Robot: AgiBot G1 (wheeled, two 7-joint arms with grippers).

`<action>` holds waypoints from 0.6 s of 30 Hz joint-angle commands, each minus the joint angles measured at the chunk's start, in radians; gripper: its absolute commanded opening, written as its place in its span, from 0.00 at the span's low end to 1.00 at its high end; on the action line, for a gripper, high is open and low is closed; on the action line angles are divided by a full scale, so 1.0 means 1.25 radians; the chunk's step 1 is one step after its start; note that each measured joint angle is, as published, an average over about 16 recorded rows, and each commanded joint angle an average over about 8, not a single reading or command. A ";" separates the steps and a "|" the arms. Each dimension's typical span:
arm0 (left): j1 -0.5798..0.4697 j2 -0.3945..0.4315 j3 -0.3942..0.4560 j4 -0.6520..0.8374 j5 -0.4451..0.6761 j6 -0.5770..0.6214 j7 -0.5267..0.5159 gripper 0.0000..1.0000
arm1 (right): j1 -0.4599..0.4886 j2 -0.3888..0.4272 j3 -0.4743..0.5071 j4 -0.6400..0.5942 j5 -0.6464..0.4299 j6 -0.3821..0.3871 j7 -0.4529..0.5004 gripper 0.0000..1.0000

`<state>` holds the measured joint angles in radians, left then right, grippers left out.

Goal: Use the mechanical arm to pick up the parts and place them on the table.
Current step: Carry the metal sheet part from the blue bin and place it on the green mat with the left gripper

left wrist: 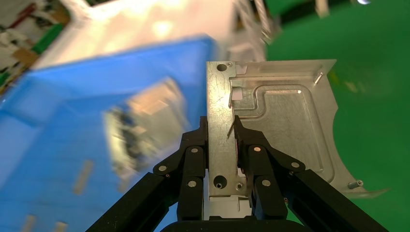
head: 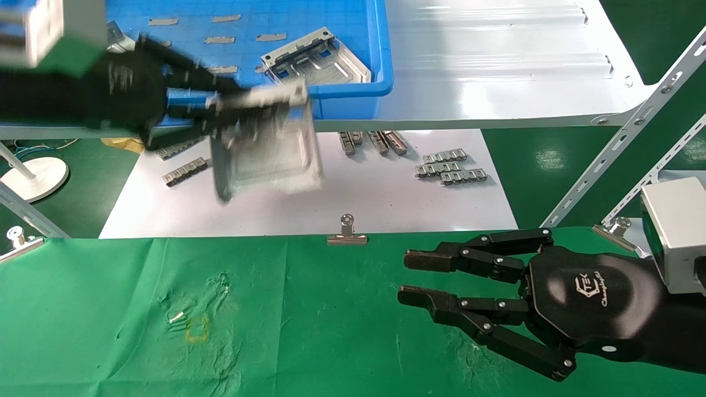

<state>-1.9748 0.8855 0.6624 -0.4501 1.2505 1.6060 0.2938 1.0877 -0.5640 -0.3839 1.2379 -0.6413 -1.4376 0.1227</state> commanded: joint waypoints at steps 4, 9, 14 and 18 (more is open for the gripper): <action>0.081 -0.085 0.105 -0.139 -0.035 -0.005 0.037 0.00 | 0.000 0.000 0.000 0.000 0.000 0.000 0.000 1.00; 0.108 -0.104 0.198 -0.121 0.020 -0.022 0.103 0.00 | 0.000 0.000 0.000 0.000 0.000 0.000 0.000 1.00; 0.131 -0.077 0.245 -0.026 0.073 -0.043 0.179 0.00 | 0.000 0.000 0.000 0.000 0.000 0.000 0.000 1.00; 0.142 -0.050 0.252 0.055 0.078 -0.054 0.219 0.00 | 0.000 0.000 0.000 0.000 0.000 0.000 0.000 1.00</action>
<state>-1.8031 0.8178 0.9711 -0.3968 1.3394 1.5482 0.5680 1.0877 -0.5640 -0.3839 1.2379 -0.6413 -1.4376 0.1227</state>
